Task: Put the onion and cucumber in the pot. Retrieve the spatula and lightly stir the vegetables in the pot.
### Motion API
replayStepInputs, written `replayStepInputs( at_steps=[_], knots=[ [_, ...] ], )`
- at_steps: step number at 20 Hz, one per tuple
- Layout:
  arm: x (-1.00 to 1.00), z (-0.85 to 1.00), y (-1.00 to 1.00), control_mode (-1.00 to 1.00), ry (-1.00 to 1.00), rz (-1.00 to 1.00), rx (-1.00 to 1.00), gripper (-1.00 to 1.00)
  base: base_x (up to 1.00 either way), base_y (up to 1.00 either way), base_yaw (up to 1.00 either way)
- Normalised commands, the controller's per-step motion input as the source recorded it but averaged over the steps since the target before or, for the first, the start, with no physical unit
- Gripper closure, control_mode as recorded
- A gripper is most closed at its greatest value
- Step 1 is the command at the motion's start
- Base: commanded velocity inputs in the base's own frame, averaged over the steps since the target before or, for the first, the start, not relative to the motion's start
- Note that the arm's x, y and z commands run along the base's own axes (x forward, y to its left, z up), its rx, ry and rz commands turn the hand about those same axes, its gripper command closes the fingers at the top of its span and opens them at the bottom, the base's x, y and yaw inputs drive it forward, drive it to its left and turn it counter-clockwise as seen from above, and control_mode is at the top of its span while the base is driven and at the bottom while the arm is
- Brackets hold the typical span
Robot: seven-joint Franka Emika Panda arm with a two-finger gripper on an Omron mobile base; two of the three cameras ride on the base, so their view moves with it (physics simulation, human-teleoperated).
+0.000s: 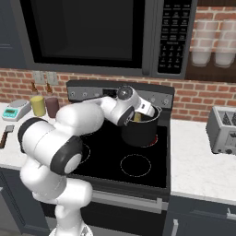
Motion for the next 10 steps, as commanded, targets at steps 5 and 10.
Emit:
replayStepInputs(
  at_steps=[5,10],
  knots=[
    [0.38,-0.29,-0.10,-1.00,0.00,0.00,0.00,1.00,0.00,0.00,0.00],
    [0.32,-0.22,-0.12,-1.00,0.00,0.00,0.00,1.00,0.00,0.00,0.00]
  ],
)
